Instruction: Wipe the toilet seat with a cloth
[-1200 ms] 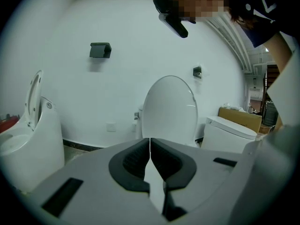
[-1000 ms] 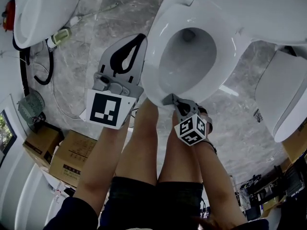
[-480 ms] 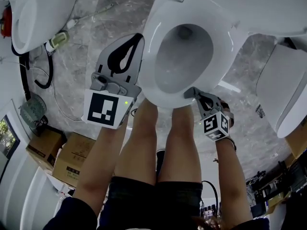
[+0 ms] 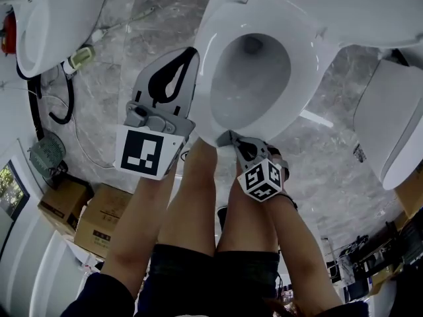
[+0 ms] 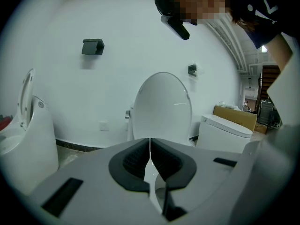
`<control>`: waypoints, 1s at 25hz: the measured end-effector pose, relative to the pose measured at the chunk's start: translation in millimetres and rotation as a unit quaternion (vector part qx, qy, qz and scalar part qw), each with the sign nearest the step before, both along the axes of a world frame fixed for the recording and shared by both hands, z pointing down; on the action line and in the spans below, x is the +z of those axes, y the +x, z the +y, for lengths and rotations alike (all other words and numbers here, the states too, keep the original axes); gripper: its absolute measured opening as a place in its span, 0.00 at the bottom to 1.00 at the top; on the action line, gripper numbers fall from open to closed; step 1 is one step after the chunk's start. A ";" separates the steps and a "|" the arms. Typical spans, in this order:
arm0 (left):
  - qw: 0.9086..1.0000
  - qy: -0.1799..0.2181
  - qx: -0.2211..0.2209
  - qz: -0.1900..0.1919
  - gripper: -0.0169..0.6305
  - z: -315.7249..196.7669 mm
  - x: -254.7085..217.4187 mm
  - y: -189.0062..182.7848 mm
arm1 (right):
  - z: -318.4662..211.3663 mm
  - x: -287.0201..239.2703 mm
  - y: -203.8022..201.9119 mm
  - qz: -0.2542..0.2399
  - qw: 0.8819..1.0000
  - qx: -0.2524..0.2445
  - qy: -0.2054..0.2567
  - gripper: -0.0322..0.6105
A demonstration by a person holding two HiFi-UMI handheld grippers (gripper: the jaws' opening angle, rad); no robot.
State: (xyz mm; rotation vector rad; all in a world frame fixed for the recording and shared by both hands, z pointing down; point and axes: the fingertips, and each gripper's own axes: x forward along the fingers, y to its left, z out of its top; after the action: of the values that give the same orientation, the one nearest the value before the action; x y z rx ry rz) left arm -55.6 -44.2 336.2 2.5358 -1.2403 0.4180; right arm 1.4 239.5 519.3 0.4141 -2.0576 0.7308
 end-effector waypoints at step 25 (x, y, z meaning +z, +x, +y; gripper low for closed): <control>1.000 0.000 -0.006 0.004 0.06 -2.7 -3.1 24.2 | -8.0 -5.4 67.4 -0.015 0.996 -0.063 0.056 0.10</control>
State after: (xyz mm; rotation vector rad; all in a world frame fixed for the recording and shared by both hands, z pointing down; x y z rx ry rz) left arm -31.4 -46.9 333.1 2.5275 -1.2511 0.4045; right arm 68.8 231.5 513.9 0.3338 -2.1377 0.5503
